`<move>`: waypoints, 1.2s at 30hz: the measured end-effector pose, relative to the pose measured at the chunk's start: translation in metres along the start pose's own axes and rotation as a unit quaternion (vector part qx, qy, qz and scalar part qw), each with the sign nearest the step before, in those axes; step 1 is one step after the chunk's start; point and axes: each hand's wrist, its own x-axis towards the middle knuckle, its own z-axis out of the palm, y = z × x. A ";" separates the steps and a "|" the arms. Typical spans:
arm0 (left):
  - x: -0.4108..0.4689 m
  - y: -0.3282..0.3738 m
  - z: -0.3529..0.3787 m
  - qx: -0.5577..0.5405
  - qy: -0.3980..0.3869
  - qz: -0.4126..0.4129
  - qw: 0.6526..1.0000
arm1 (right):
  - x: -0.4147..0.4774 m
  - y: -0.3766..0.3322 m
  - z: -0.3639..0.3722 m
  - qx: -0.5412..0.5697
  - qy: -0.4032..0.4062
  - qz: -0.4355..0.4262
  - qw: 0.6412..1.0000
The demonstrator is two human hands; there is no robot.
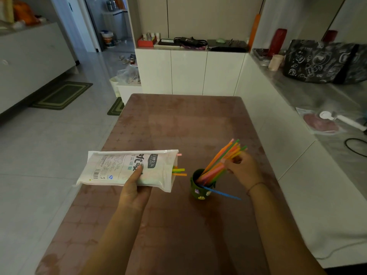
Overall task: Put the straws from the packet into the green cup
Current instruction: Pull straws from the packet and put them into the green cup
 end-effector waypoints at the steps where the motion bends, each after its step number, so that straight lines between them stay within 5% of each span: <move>1: 0.000 0.000 0.000 0.001 0.001 0.000 1.000 | 0.001 0.000 -0.001 0.007 0.010 -0.005 1.000; 7: 0.000 -0.003 -0.001 0.003 -0.003 -0.004 1.000 | 0.007 0.002 -0.007 0.022 0.075 -0.030 0.997; 17: -0.001 -0.008 0.005 0.015 -0.022 -0.005 1.000 | 0.004 0.010 0.008 -0.027 0.031 -0.012 0.999; 22: -0.001 -0.006 0.005 0.012 -0.021 0.002 1.000 | 0.000 -0.008 -0.011 -0.021 0.134 -0.033 0.990; 25: -0.002 -0.007 0.006 0.012 -0.021 -0.002 1.000 | -0.006 -0.026 -0.019 0.013 0.193 -0.080 0.978; 28: -0.002 -0.008 0.010 0.014 -0.030 0.000 0.999 | -0.015 -0.043 -0.008 0.095 0.161 -0.104 0.977; 33: -0.006 -0.009 0.020 0.016 -0.042 0.010 0.999 | -0.038 -0.055 0.047 0.282 0.024 0.010 0.959; 36: -0.010 -0.007 0.025 0.043 -0.068 0.032 0.996 | -0.047 -0.052 0.075 0.469 -0.067 0.200 0.858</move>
